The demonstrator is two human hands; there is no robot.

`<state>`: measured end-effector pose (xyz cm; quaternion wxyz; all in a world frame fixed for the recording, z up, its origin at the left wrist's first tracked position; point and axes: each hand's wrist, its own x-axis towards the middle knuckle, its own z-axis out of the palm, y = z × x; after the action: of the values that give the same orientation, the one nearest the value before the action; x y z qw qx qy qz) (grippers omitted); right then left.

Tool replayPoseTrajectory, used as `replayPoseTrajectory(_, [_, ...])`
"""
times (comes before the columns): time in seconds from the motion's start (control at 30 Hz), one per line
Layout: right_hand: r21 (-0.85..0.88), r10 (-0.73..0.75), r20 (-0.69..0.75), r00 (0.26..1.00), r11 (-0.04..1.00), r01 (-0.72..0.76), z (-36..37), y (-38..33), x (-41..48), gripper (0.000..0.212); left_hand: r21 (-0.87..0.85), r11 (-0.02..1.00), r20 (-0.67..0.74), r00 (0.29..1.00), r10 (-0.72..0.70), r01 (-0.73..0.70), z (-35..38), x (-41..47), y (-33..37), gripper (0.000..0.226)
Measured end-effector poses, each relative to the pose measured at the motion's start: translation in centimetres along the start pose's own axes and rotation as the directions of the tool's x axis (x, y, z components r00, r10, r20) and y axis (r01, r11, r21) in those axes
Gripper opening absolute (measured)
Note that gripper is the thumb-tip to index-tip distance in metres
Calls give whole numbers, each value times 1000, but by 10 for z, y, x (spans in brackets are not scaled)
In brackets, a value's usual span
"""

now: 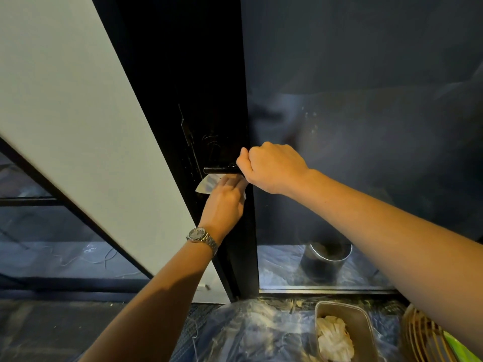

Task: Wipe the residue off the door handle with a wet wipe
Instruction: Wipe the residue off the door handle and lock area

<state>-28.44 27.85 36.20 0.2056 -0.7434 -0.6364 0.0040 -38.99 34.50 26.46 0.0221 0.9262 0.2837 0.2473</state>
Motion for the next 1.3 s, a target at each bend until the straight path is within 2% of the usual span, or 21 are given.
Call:
replayPoseTrajectory(0.07, [-8, -3, -1, 1000, 1000, 3, -1, 0, 0, 58, -76, 992, -53, 993, -105, 100, 0, 1, 0, 30])
replayPoseTrajectory(0.1, [-4, -2, 3, 1000, 1000, 2, -1, 0, 0, 58, -157, 969, -85, 975, -206, 191, -3, 1, 2, 29])
replayPoseTrajectory(0.17, [6, 7, 8, 1000, 1000, -7, -1, 0, 0, 58, -355, 863, -146, 890, -432, 360, -9, 5, 4, 27])
replayPoseTrajectory(0.23, [10, 9, 8, 1000, 1000, -9, -1, 1, 0, 58, -480, 783, -248, 794, -554, 396, -10, 5, 2, 24])
replayPoseTrajectory(0.3, [15, 4, 10, 1000, 1000, -4, -1, 0, 0, 58, -541, 725, -291, 714, -637, 426, -8, 3, -3, 23])
replayPoseTrajectory(0.4, [4, 1, 4, 1000, 1000, -1, -1, 1, 0, 59, -591, 647, -255, 650, -716, 481, -2, 0, -6, 20])
replayPoseTrajectory(0.5, [12, -8, 4, 1000, 1000, 8, -1, 0, 0, 59, -621, 613, -242, 624, -743, 488, -3, -1, -2, 20])
replayPoseTrajectory(0.57, [17, 2, 2, 1000, 1000, -2, -1, 0, 0, 59, -647, 561, -187, 607, -773, 516, -5, -2, -1, 21])
replayPoseTrajectory(0.67, [24, 3, -2, 1000, 1000, -3, -1, -1, -1, 58, -639, 406, 10, 535, -844, 653, 4, -6, -2, 22])
replayPoseTrajectory(0.73, [20, 1, 1, 1000, 1000, -1, -1, -1, -1, 58, -697, 271, 132, 490, -862, 664, 10, -7, -2, 20])
replayPoseTrajectory(0.77, [16, 0, 2, 1000, 1000, 0, -1, 0, 0, 58, -722, 239, 137, 472, -871, 650, 10, -6, -1, 22])
replayPoseTrajectory(0.8, [14, -1, 3, 1000, 1000, 0, -1, 0, 0, 58, -731, 244, 104, 458, -883, 637, 8, -4, -2, 24])
replayPoseTrajectory(0.87, [10, -6, 4, 1000, 1000, 6, -1, 0, 0, 58, -717, 333, -6, 473, -881, 612, 3, 0, -5, 25])
replayPoseTrajectory(1.03, [13, -14, -5, 1000, 1000, 14, 0, 2, 1, 59, -539, 630, -136, 680, -720, 559, -12, 0, -12, 24])
replayPoseTrajectory(1.2, [26, -12, -14, 1000, 1000, 13, 1, 1, 1, 59, -314, 775, -164, 773, -613, 548, -20, 11, -26, 17])
replayPoseTrajectory(1.3, [29, -10, -13, 1000, 1000, 10, 0, 2, 1, 59, -188, 888, -177, 875, -450, 419, -28, 14, -33, 22])
